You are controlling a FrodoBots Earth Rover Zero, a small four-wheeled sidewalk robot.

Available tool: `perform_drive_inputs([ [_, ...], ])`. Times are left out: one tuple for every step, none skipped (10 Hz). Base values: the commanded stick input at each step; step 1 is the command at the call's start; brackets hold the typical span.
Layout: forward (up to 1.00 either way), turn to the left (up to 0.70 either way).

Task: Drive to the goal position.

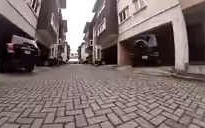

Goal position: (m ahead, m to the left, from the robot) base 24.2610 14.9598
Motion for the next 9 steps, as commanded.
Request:
perform_drive_inputs([
  [0.7, 0.0],
  [0.7, 0.0],
  [0.7, 0.0],
  [0.7, 0.0],
  [0.7, 0.0],
  [0.7, 0.0],
  [0.7, 0.0],
  [0.7, 0.0],
  [0.7, 0.0],
])
